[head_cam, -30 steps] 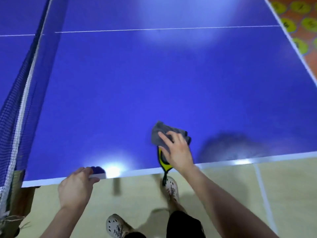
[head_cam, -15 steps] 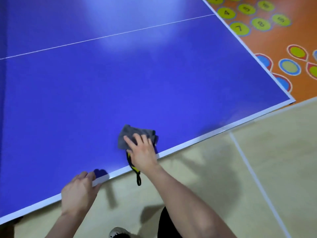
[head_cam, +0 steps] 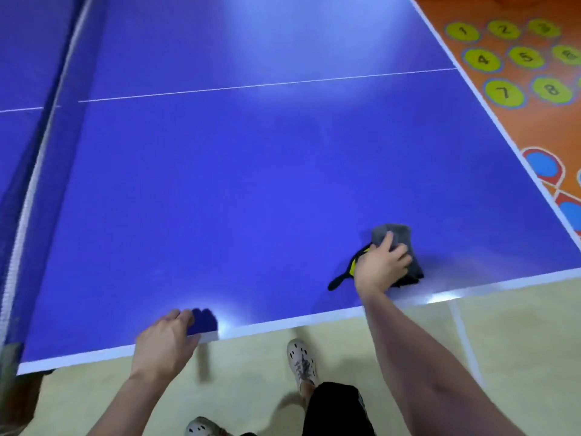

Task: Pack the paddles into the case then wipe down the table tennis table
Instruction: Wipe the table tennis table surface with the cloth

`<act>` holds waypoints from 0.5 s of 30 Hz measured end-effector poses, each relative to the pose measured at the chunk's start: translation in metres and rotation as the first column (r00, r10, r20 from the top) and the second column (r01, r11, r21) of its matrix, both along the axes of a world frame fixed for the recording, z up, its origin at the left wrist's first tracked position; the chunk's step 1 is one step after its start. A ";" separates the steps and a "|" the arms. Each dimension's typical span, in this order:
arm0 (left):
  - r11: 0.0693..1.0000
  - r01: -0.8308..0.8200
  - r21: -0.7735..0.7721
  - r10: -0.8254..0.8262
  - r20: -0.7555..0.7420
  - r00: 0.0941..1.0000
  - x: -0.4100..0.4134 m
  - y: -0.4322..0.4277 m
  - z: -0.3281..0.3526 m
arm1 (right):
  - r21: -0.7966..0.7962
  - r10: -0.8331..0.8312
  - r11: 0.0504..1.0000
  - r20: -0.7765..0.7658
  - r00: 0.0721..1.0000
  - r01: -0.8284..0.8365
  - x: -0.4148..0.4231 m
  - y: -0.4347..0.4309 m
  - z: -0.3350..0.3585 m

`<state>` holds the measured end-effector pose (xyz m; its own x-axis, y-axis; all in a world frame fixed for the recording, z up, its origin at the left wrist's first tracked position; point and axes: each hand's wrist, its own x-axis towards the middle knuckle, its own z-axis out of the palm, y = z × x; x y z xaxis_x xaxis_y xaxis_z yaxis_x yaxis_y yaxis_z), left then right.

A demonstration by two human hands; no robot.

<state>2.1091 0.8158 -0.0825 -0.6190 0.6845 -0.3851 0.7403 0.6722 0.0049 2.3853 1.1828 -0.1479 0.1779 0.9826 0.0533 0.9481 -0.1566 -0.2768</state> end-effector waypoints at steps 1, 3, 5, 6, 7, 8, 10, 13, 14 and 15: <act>0.999 -0.034 0.009 0.034 0.006 0.999 0.000 -0.005 0.005 | -0.016 0.143 0.990 0.026 0.989 -0.143 -0.033 -0.022 0.003; 0.995 -0.092 0.029 0.092 0.014 0.996 -0.003 -0.019 0.014 | -0.080 0.492 0.869 0.038 0.870 -0.488 -0.091 -0.075 0.012; 0.984 -0.163 0.076 0.162 0.016 0.987 -0.009 -0.038 0.029 | -0.168 0.785 0.609 -0.018 0.620 -0.775 -0.133 -0.120 0.028; 0.974 -0.200 0.103 0.200 0.015 0.980 -0.012 -0.051 0.036 | -0.216 0.860 0.478 -0.083 0.504 -0.851 -0.151 -0.134 0.036; 0.963 -0.240 0.124 0.241 0.007 0.971 -0.016 -0.064 0.044 | -0.253 0.886 0.389 -0.160 0.435 -0.886 -0.167 -0.145 0.047; 0.951 -0.272 0.149 0.276 -0.002 0.961 -0.021 -0.079 0.052 | -0.293 0.880 0.343 -0.233 0.415 -0.893 -0.181 -0.154 0.059; 0.916 -0.326 0.233 0.335 -0.002 0.942 -0.031 -0.111 0.069 | -0.303 0.840 0.312 -0.356 0.410 -0.901 -0.203 -0.170 0.091; 0.826 -0.403 0.394 0.405 0.082 0.911 -0.047 -0.157 0.096 | -0.188 0.828 0.203 -0.492 0.270 -0.961 -0.233 -0.201 0.150; 0.783 -0.417 0.462 0.404 0.132 0.905 -0.055 -0.169 0.106 | -0.162 0.828 0.142 -0.522 0.207 -0.977 -0.244 -0.213 0.170; 0.719 -0.445 0.534 0.413 0.187 0.891 -0.062 -0.182 0.118 | -0.140 0.828 0.076 -0.543 0.140 -0.987 -0.256 -0.228 0.191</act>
